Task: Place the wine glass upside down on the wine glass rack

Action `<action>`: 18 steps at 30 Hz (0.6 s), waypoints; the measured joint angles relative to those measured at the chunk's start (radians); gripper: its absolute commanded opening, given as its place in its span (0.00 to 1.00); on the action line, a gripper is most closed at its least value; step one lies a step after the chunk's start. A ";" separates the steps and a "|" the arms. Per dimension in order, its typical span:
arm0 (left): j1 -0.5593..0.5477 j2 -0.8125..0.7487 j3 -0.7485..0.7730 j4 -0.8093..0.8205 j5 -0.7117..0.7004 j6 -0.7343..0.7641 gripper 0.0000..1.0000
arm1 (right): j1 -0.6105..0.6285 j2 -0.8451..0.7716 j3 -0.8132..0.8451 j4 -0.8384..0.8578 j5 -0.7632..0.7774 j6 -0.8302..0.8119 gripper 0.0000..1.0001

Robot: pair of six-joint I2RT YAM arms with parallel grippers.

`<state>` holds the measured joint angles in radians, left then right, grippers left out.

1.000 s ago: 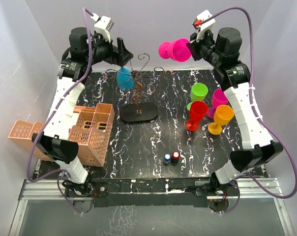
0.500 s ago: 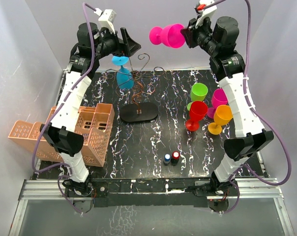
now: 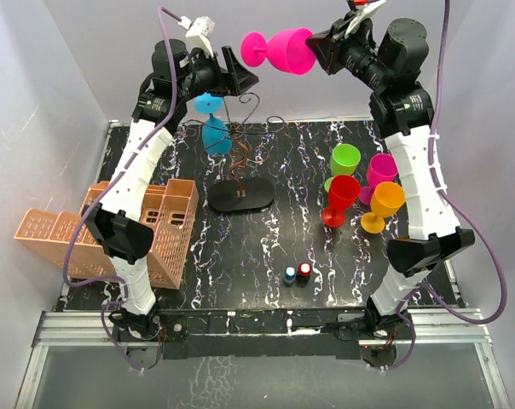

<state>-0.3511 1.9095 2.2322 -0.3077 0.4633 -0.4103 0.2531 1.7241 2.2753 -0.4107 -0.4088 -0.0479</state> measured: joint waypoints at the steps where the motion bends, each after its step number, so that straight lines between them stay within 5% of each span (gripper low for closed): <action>1: 0.000 0.000 0.000 0.003 0.000 -0.003 0.73 | 0.000 0.004 0.001 0.000 -0.016 0.007 0.08; 9: 0.000 0.000 0.000 0.016 -0.004 -0.002 0.73 | 0.000 0.031 0.005 -0.028 -0.086 0.027 0.08; 18: 0.000 -0.001 0.000 0.016 -0.011 0.011 0.58 | 0.000 0.032 0.014 -0.052 -0.150 0.021 0.08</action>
<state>-0.3511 1.9087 2.2326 -0.2916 0.4526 -0.3992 0.2535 1.7561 2.2890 -0.4629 -0.5583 -0.0269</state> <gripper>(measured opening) 0.613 0.098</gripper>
